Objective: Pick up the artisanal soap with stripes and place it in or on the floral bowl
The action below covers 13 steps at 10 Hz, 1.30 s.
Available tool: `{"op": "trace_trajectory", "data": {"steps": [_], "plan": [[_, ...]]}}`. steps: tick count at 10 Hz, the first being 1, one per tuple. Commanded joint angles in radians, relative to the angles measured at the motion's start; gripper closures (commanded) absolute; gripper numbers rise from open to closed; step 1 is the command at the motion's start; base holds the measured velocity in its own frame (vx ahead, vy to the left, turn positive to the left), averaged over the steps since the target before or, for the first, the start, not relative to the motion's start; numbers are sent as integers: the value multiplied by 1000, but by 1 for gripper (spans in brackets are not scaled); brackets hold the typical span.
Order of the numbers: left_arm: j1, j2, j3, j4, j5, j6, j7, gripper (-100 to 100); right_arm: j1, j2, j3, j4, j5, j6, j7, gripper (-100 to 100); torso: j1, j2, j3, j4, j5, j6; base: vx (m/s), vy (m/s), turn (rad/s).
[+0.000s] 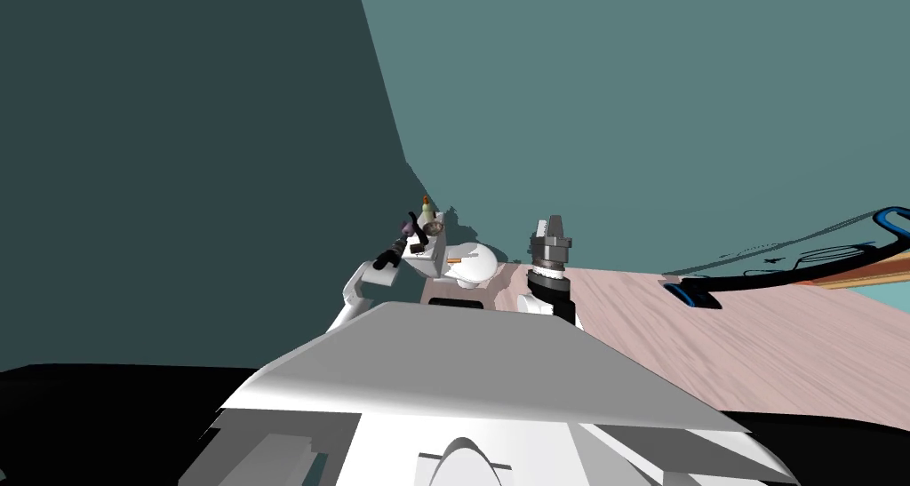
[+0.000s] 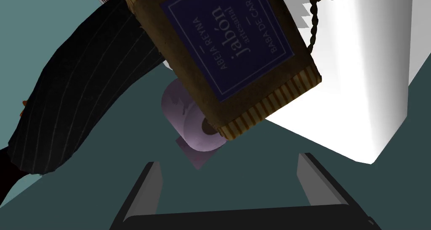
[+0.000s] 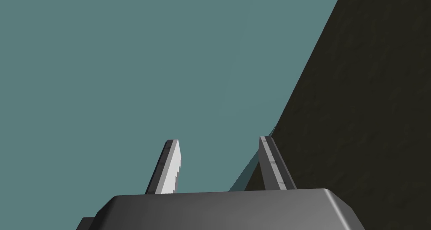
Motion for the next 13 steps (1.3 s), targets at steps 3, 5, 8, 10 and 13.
{"op": "trace_trajectory", "data": {"steps": [3, 5, 8, 10, 13], "plan": [[-88, -17, 42, 71, -6, 53, 15, -100, 0, 0, 0, 0, 0, 0, 0, 0, -1, 1, 0, 0, 0, 0, -40, -45, 0], [-157, -27, 80, 133, -5, 97, 28, -100, 0, 0, 0, 0, 0, 0, 0, 0, -1, 0, 0, 0, 0, 0, -36, -43, -1], [-247, -37, 120, 209, -4, 145, 41, -100, 0, 0, 0, 0, 0, 0, 0, 0, -1, 1, 1, 0, 0, 0, -50, -42, 2], [-294, -41, 139, 247, -3, 171, 47, -100, 0, 0, 0, 0, 0, 0, 0, 0, 0, 0, 0, 0, 0, 0, -25, -30, 5], [-377, -47, 176, 325, 0, 227, 59, -100, 0, 0, 0, 0, 0, 0, 0, 0, 0, 0, 0, 0, 0, 0, -40, -30, 11]]}}
